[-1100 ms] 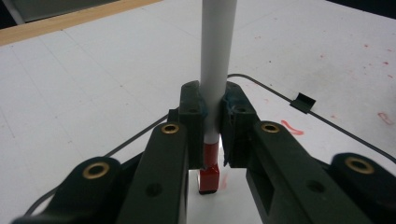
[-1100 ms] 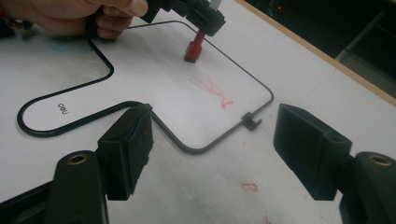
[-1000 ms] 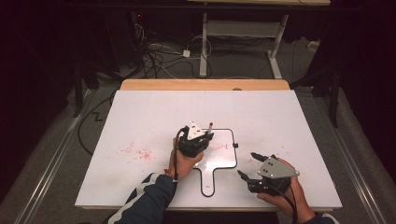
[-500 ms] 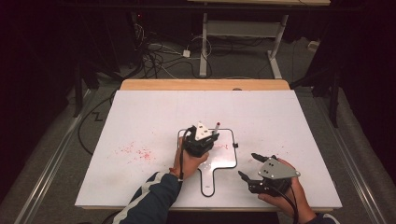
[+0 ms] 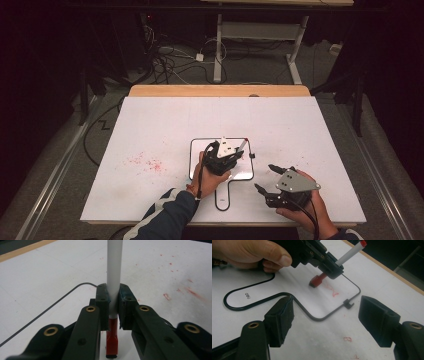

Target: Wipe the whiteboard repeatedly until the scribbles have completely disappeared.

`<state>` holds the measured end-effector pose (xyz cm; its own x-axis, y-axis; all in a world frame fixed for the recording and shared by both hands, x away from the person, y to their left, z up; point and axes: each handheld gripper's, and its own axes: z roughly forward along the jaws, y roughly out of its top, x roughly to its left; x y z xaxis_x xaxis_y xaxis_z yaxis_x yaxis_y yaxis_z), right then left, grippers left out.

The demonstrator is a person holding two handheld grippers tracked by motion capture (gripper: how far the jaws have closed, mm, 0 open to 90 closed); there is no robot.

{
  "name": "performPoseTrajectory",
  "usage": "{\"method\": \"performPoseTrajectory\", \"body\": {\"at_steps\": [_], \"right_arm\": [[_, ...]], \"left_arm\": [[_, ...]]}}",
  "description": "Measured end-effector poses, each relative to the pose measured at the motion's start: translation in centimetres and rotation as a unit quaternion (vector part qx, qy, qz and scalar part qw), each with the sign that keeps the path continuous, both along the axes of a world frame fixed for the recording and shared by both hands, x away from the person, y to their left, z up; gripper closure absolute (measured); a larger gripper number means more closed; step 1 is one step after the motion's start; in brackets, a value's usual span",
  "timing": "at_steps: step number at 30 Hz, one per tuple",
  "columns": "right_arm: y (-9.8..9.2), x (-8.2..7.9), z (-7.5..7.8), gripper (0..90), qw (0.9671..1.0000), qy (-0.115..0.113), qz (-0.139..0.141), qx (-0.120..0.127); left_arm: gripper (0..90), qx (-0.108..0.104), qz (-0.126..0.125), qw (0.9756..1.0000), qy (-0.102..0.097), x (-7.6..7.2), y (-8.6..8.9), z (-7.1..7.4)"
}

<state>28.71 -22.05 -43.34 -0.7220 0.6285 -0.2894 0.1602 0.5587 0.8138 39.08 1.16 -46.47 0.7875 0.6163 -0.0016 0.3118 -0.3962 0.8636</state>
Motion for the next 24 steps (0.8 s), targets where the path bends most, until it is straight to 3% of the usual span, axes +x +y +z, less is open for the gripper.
{"method": "performPoseTrajectory", "body": {"at_steps": [5,9,14,18,24], "right_arm": [[0.0,0.0,0.0,29.2,1.0,-0.001,0.0,0.0],[0.0,0.1,0.0,29.2,1.0,0.001,0.0,0.0],[0.0,0.0,0.0,29.2,1.0,0.0,0.001,-0.002],[-0.3,0.5,-0.2,29.7,1.0,0.004,-0.009,0.002],[-1.0,2.8,-0.6,30.9,0.9982,0.018,-0.053,0.023]], "left_arm": [[78.8,-0.011,0.02,0.9996,0.016,1.5,1.5,0.0],[78.8,-0.015,0.025,0.9993,0.025,2.4,1.4,-0.1],[78.8,0.001,0.007,0.9998,0.019,2.2,-0.2,0.2],[78.8,0.002,-0.002,0.9999,0.017,2.0,-0.6,0.2],[78.8,-0.004,-0.014,0.9998,0.015,1.5,-0.8,0.1]]}}
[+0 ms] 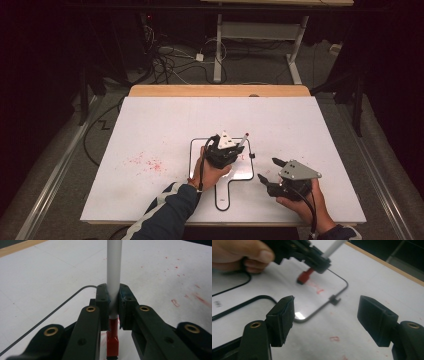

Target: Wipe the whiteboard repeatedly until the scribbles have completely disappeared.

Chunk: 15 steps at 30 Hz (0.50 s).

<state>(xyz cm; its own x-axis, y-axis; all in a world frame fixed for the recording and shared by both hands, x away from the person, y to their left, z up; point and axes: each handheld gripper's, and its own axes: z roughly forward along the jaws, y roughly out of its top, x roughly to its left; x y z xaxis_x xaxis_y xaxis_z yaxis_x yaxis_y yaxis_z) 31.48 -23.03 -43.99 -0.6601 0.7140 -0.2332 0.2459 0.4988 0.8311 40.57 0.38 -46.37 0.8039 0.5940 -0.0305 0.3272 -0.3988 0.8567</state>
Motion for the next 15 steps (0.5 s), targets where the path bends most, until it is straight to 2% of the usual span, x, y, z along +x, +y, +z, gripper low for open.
{"method": "performPoseTrajectory", "body": {"at_steps": [4,7,10,12,15], "right_arm": [[-0.3,0.9,-0.2,31.2,0.9998,0.004,-0.016,0.007],[-0.2,1.1,-0.1,31.4,0.9998,0.003,-0.018,0.011],[0.0,1.2,0.1,32.2,0.9997,0.005,-0.015,0.019],[0.0,1.4,0.3,33.4,0.9992,0.01,-0.013,0.038],[0.2,1.8,0.7,35.9,0.9975,0.014,-0.014,0.068]], "left_arm": [[78.8,-0.003,-0.023,0.9997,-0.001,-0.7,-1.0,-0.1],[78.8,0.006,-0.037,0.9993,-0.01,-1.3,-1.4,-0.1],[78.8,0.003,-0.028,0.9996,-0.009,-1.0,-0.9,-0.1],[78.8,0.006,-0.019,0.9998,-0.01,-0.7,-0.2,-0.1],[78.8,-0.002,-0.005,1.0,-0.003,-0.2,0.9,-0.1]]}}
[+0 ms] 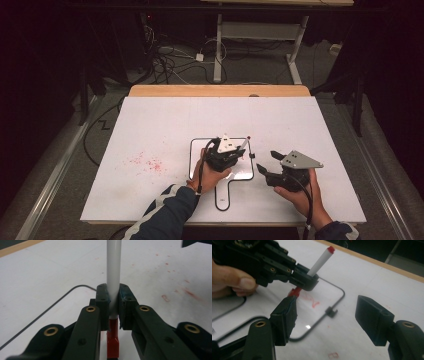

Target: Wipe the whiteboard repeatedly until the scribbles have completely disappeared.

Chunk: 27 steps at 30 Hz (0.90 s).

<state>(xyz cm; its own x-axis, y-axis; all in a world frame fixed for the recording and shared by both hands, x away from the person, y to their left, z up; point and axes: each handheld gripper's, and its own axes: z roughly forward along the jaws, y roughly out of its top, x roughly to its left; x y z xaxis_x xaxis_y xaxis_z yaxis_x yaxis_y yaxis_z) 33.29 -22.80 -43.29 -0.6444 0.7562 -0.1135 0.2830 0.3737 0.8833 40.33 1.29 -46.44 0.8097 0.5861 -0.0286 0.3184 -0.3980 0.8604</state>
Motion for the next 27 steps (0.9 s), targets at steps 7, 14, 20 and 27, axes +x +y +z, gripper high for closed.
{"method": "performPoseTrajectory", "body": {"at_steps": [7,14,20,27], "right_arm": [[2.3,2.2,1.2,37.3,0.9969,0.017,0.018,0.075],[4.3,3.7,1.3,42.8,0.9951,0.031,0.025,0.091],[5.4,4.6,1.0,54.4,0.9941,0.038,0.038,0.095],[5.9,4.7,0.9,76.2,0.9943,0.033,0.045,0.091]], "left_arm": [[78.7,-0.026,-0.021,0.9992,-0.021,-1.0,1.0,0.4],[78.6,-0.05,-0.036,0.9977,-0.03,-1.8,1.5,0.9],[78.5,-0.051,-0.038,0.9975,-0.031,-2.0,1.4,0.9],[78.3,-0.037,-0.03,0.9983,-0.033,-1.9,1.2,0.5]]}}
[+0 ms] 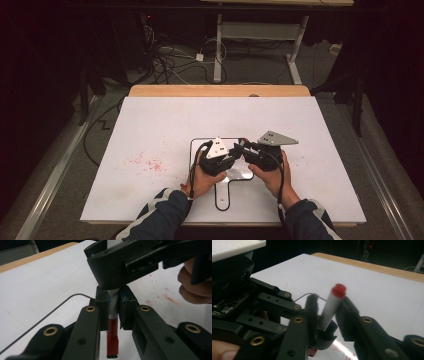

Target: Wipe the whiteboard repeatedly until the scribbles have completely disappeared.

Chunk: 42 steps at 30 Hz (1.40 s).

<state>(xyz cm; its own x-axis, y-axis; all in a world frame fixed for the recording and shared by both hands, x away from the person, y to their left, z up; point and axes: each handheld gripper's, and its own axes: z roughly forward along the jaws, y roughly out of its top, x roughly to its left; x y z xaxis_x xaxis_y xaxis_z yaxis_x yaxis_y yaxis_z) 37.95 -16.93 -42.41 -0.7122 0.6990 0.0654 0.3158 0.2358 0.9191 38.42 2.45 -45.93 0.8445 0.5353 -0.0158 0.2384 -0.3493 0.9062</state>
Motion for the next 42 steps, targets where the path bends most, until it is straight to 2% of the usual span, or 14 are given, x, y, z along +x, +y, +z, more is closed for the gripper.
{"method": "performPoseTrajectory", "body": {"at_steps": [6,11,12,13,14,17,20,24,27,29,32,37,39,42], "right_arm": [[0.5,-0.2,-0.1,80.8,1.0,-0.002,0.002,-0.009],[0.4,-0.5,0.1,80.9,0.9998,-0.019,0.009,-0.006],[0.2,-0.5,0.2,80.9,0.9997,-0.024,0.007,-0.007],[0.2,-0.5,0.2,80.9,0.9997,-0.024,0.007,-0.007],[0.1,-0.5,0.2,80.9,0.9996,-0.025,0.005,-0.009],[-0.1,-0.3,0.0,80.9,0.9993,-0.03,0.001,-0.022],[-0.3,0.0,-0.4,81.0,0.9983,-0.041,-0.007,-0.04],[-0.4,0.4,-1.0,81.0,0.9977,-0.045,-0.014,-0.049],[-0.5,0.6,-1.0,81.1,0.9969,-0.052,-0.02,-0.056],[-0.3,0.7,-1.1,81.2,0.9959,-0.058,-0.03,-0.062],[-0.2,0.6,-0.9,81.2,0.9911,-0.075,-0.047,-0.099],[0.2,0.3,-0.8,81.3,0.9925,-0.069,-0.022,-0.098],[0.7,-0.3,-0.5,81.3,0.9916,-0.066,-0.01,-0.111],[0.8,-0.7,-0.3,81.3,0.9884,-0.072,-0.011,-0.133]], "left_arm": [[76.4,0.007,0.008,0.9999,0.001,0.1,-0.2,-0.2],[50.3,0.018,0.027,0.9995,0.001,0.0,0.4,-0.2],[36.5,0.031,0.034,0.9989,-0.005,-0.2,0.6,-0.1],[36.5,0.048,0.032,0.9983,-0.01,-0.4,1.0,0.1],[33.5,0.048,0.036,0.9981,-0.017,-0.7,1.4,0.1],[27.0,0.07,0.038,0.9965,-0.024,-1.4,3.3,0.5],[23.3,0.094,0.045,0.9942,-0.028,-2.3,6.5,0.9],[22.5,0.108,0.063,0.9915,-0.037,-3.2,10.3,1.7],[21.5,0.097,0.078,0.9916,-0.034,-4.2,12.9,2.2],[21.5,0.106,0.091,0.9896,-0.035,-5.0,14.4,2.0],[21.2,0.127,0.105,0.9854,-0.042,-6.2,16.4,1.5],[20.7,0.136,0.126,0.9822,-0.031,-7.7,19.3,0.7],[20.8,0.143,0.133,0.9803,-0.029,-8.3,20.2,0.5],[20.8,0.141,0.14,0.9797,-0.023,-9.1,21.4,0.2]]}}
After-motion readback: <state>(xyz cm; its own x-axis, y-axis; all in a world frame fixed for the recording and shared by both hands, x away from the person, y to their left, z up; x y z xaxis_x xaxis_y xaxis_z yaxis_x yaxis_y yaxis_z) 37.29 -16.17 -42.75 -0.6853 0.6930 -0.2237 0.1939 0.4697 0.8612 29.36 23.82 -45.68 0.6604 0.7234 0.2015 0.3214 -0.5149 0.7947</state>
